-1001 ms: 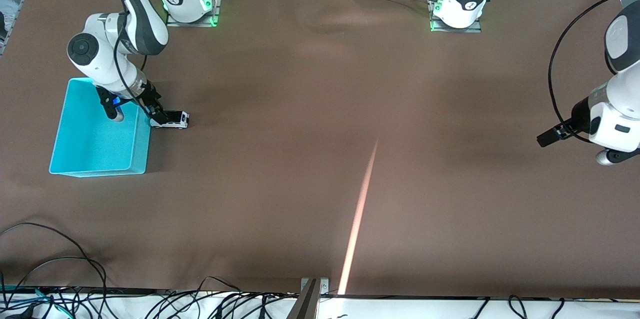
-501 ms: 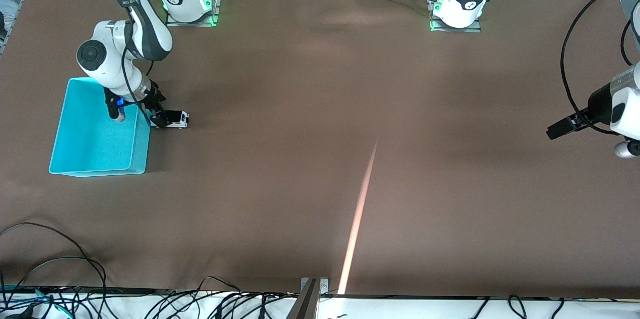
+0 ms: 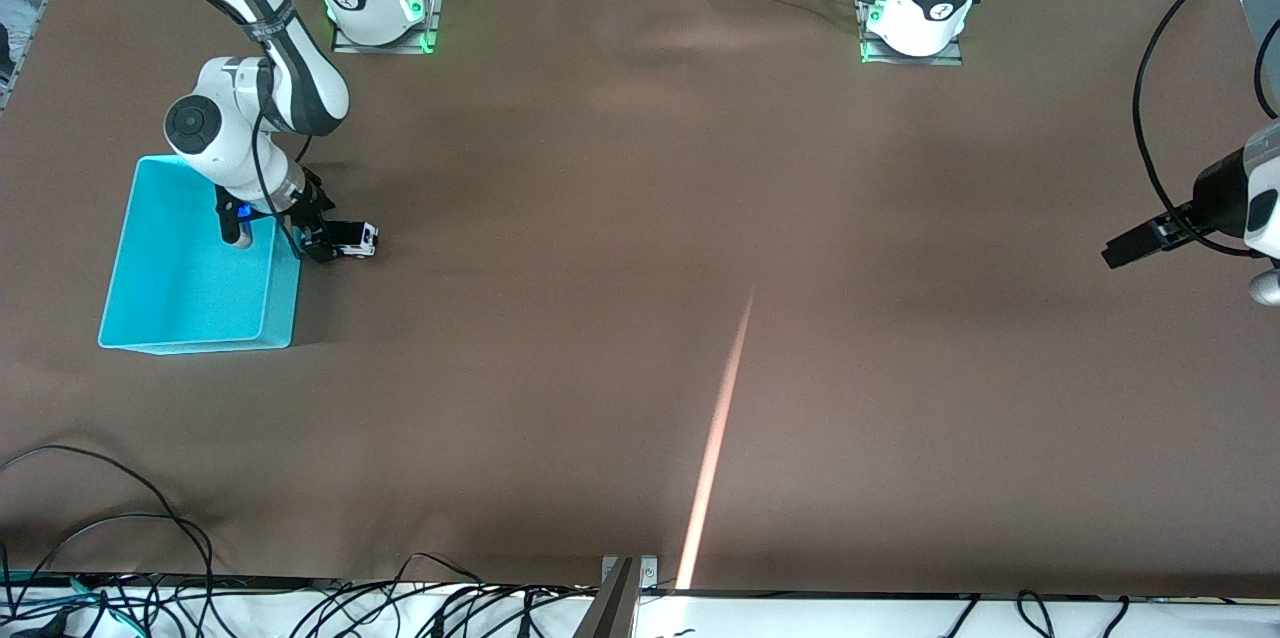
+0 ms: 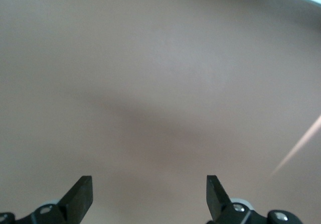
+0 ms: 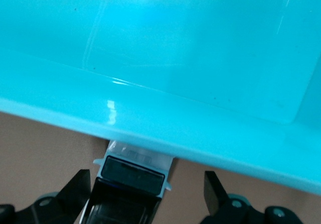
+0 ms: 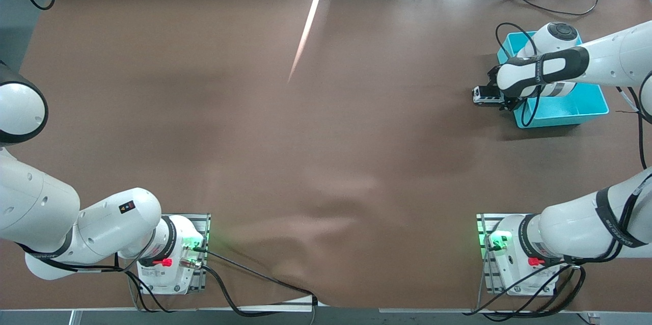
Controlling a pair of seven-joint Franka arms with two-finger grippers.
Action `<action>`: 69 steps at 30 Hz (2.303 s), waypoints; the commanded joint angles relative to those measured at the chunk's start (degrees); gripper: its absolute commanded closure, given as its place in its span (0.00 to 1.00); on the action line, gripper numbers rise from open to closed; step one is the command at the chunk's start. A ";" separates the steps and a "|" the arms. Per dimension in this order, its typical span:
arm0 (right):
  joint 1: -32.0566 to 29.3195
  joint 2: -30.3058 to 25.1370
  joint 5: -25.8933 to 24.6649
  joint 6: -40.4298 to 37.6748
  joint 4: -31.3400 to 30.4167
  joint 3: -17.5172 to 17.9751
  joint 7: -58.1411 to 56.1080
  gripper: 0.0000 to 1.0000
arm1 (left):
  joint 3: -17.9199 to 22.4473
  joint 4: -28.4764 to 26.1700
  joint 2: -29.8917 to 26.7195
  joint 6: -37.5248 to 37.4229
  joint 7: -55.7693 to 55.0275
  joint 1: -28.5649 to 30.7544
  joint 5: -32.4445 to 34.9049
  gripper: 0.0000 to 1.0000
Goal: Wind and store white jeep toy
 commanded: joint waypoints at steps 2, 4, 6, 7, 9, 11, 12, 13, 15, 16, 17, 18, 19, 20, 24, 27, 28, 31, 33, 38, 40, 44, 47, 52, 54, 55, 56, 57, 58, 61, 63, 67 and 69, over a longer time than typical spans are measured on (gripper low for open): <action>1.24 -0.40 0.24 0.72 -0.13 -0.01 0.55 0.01 | 10.29 1.07 -1.42 -6.06 7.57 -10.10 -3.48 0.00; 1.33 -0.58 0.24 0.63 -0.13 -0.01 0.73 0.24 | 14.07 0.80 -1.59 -8.44 11.35 -13.98 -4.36 0.00; 1.41 -0.67 0.15 0.63 -0.22 -0.01 0.81 0.45 | 17.59 0.01 -2.64 -8.71 12.95 -17.58 -5.06 0.00; 1.41 -0.84 0.15 0.54 -0.13 -0.01 0.81 0.54 | 19.43 -0.25 -2.99 -8.62 13.04 -19.34 -5.15 0.00; 1.41 -1.28 0.15 0.54 -0.13 0.07 0.81 0.73 | 23.04 -0.34 -3.35 -8.62 13.04 -22.59 -5.33 0.00; 1.59 -1.81 0.24 0.45 -0.22 0.07 0.99 0.87 | 27.08 -0.43 -3.96 -8.62 13.04 -26.11 -6.90 0.00; 1.68 -1.98 0.24 0.37 -0.22 0.16 1.43 0.95 | 29.27 -0.69 -4.23 -8.62 13.04 -27.69 -8.04 0.00; 1.85 -2.16 0.24 0.37 -0.22 0.16 2.13 1.00 | 30.86 -1.13 -4.49 -8.62 13.13 -29.01 -8.75 0.00; 3.16 -2.60 0.24 0.37 -0.22 0.16 3.88 1.00 | 33.68 -1.74 -5.37 -8.62 13.30 -31.12 -9.89 0.00; 3.34 -2.69 0.24 0.37 -0.13 0.16 4.59 1.00 | 34.47 -2.18 -5.81 -8.62 13.39 -31.83 -10.16 0.00; 3.43 -3.04 0.24 0.37 -0.13 0.16 5.12 1.00 | 34.83 -2.53 -6.25 -8.54 13.57 -32.27 -10.25 0.00; 3.52 -3.39 0.24 0.37 -0.04 0.16 5.56 1.00 | 34.92 -2.80 -6.42 -8.45 13.57 -32.45 -10.16 0.00; 3.52 -3.74 0.24 0.37 0.04 0.16 5.91 1.00 | 34.92 -2.98 -6.51 -8.36 13.57 -32.80 -10.16 0.00; 3.61 -4.09 0.15 0.28 0.31 0.34 6.09 1.00 | 34.92 -3.24 -6.60 -8.19 13.57 -33.15 -10.16 0.00; 3.87 -6.64 0.24 -2.08 1.45 0.69 5.74 1.00 | 35.18 -6.48 -8.26 -5.82 13.57 -34.12 -10.16 0.00; 3.87 -7.87 0.15 -7.09 3.64 1.39 5.04 1.00 | 35.27 -9.91 -10.72 -3.27 13.57 -34.21 -10.16 0.00; 3.79 -8.31 0.06 -8.67 4.35 1.57 4.77 1.00 | 35.18 -10.62 -11.17 -3.09 13.57 -34.21 -10.16 0.00; 3.87 -8.75 0.06 -11.75 6.81 1.83 4.24 1.00 | 35.18 -10.71 -11.09 -3.09 13.57 -34.21 -10.08 0.00; 3.87 -9.28 0.06 -13.69 8.65 2.27 3.72 1.00 | 35.18 -10.19 -10.82 -2.82 13.57 -34.12 -10.08 0.00; 3.70 -10.77 0.50 -20.62 12.96 2.71 -1.46 1.00 | 35.18 -9.66 -10.65 -2.21 13.48 -33.42 -9.99 0.00; 3.35 -11.39 0.59 -23.96 14.45 2.71 -4.88 1.00 | 35.18 -9.66 -10.56 -2.29 13.48 -33.16 -9.99 0.00; 1.86 -11.65 1.12 -31.26 18.32 2.53 -15.15 1.00 | 35.18 -9.66 -10.21 -2.30 13.57 -33.07 -9.99 0.00; 0.28 -12.00 1.99 -34.60 19.38 2.10 -23.94 1.00 | 35.18 -9.57 -9.94 -2.30 13.57 -33.07 -9.72 0.00; -1.14 -12.27 1.82 -35.75 19.47 -1.15 -35.03 1.00 | 35.18 -9.48 -9.94 -2.30 13.57 -32.80 -9.55 0.00; -1.22 -12.18 1.73 -35.84 19.29 -2.12 -37.84 1.00 | 35.18 -9.48 -9.94 -2.30 13.48 -32.63 -9.46 0.00; -1.40 -12.09 1.21 -35.84 19.29 -2.56 -39.34 1.00 | 35.18 -9.48 -9.94 -2.30 13.48 -32.63 -9.46 0.00; -1.66 -11.92 1.20 -35.93 19.29 -3.00 -40.83 1.00 | 35.18 -9.48 -9.94 -2.38 13.57 -32.63 -9.46 0.00; -2.01 -11.74 1.20 -35.93 19.21 -3.52 -42.67 1.00 | 35.18 -9.48 -9.94 -2.38 13.57 -32.63 -9.46 0.00; -2.28 -11.65 1.12 -35.93 19.12 -4.23 -44.61 1.00 | 35.18 -9.48 -9.94 -2.38 13.48 -32.63 -9.46 0.00; -2.72 -10.78 1.12 -35.93 19.03 -7.47 -51.81 1.00 | 35.18 -9.48 -9.94 -2.38 13.48 -32.63 -9.37 0.00; -2.81 -9.72 1.12 -35.85 19.12 -9.58 -55.68 1.00 | 35.18 -9.48 -9.94 -2.38 13.48 -32.63 -9.37 0.00; -3.16 -7.17 -0.02 -35.23 19.21 -13.54 -62.28 1.00 | 35.18 -9.48 -9.94 -2.47 13.48 -32.63 -9.37 0.00; -3.25 -6.03 -0.99 -34.53 19.21 -15.04 -64.74 1.00 | 35.18 -9.48 -9.94 -2.47 13.48 -32.63 -9.37 0.00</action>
